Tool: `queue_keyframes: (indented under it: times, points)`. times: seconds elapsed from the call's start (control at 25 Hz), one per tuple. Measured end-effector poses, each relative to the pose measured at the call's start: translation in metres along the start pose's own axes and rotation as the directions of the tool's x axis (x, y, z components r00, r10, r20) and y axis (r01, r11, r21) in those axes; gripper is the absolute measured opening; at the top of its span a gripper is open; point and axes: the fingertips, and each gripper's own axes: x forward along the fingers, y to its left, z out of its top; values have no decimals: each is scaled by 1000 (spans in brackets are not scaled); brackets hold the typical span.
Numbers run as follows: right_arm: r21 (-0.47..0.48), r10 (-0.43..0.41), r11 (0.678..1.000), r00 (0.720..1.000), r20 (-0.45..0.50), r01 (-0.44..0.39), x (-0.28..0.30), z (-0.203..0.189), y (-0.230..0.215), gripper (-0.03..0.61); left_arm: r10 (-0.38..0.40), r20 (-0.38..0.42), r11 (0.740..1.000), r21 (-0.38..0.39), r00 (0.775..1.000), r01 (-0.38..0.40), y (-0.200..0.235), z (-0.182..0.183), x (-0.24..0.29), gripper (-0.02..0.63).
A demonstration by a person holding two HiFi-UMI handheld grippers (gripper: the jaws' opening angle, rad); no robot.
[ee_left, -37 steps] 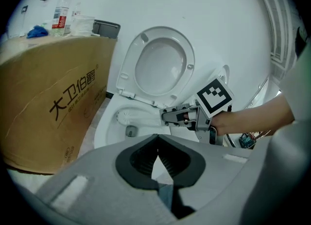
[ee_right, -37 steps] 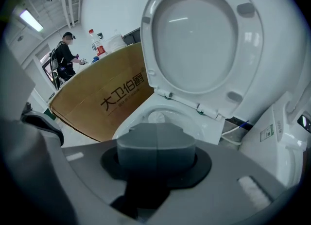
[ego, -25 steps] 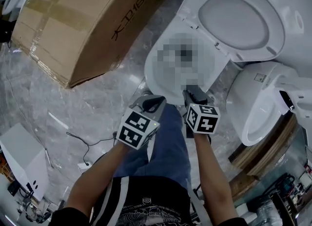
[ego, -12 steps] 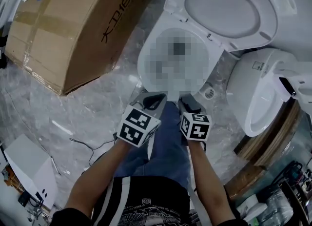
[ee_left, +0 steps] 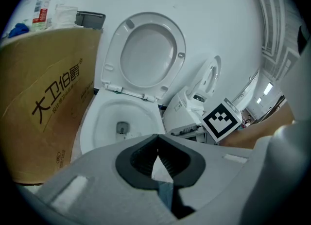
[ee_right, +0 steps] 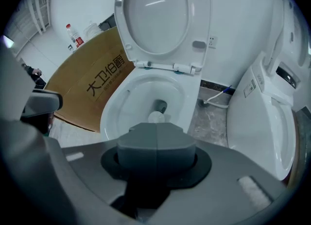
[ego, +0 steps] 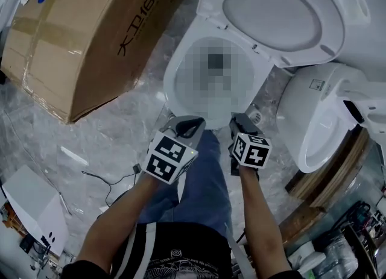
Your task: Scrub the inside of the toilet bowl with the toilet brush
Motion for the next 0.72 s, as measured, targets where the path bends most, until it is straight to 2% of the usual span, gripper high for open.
queue_keyframes:
  times: [0.48, 0.72]
  points:
    - [-58, -32, 998, 999, 36, 34, 17, 70, -31, 149, 70, 51, 996, -60, 996, -67, 22, 20, 5, -3]
    - [-137, 2, 991, 999, 38, 3, 28, 97, -16, 149, 109, 59, 990, -94, 992, -104, 35, 21, 2, -3]
